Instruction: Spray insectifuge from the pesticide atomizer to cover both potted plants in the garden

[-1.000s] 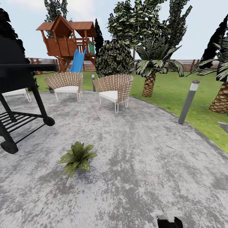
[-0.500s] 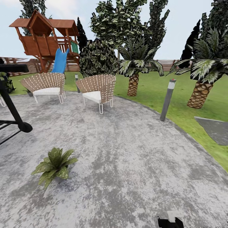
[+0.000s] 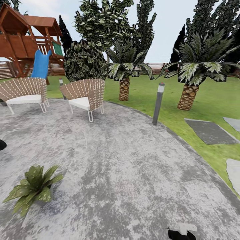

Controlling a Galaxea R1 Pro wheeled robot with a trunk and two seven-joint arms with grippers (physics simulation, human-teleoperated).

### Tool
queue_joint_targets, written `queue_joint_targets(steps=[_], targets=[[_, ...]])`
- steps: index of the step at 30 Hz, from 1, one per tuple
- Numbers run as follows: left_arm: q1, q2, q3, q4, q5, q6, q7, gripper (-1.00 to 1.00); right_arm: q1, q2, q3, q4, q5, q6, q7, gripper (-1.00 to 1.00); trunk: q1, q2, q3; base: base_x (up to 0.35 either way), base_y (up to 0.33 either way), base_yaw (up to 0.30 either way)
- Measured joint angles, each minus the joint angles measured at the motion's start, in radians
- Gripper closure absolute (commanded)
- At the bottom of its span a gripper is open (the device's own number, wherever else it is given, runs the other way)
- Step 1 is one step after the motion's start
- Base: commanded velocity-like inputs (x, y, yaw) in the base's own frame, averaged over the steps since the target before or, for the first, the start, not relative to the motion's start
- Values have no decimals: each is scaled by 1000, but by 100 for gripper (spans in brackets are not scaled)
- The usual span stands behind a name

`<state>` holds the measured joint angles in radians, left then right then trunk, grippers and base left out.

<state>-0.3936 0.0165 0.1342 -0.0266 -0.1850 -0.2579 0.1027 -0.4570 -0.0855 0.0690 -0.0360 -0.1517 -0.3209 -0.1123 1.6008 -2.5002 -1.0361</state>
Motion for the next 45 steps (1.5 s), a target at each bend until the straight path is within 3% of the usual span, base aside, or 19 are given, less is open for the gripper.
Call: queue_joint_targets(steps=[10,45], targets=[[0,-15,-7,-97,-3,1,-2,100,-1,-3,-1,0,0,0,0,-100,0,0,0,249,-182,-298],[31,4,-4,-88,-3,-4,-2,100,-1,2,1,0,3,0,2,-100,0,0,0,284,-167,-298]])
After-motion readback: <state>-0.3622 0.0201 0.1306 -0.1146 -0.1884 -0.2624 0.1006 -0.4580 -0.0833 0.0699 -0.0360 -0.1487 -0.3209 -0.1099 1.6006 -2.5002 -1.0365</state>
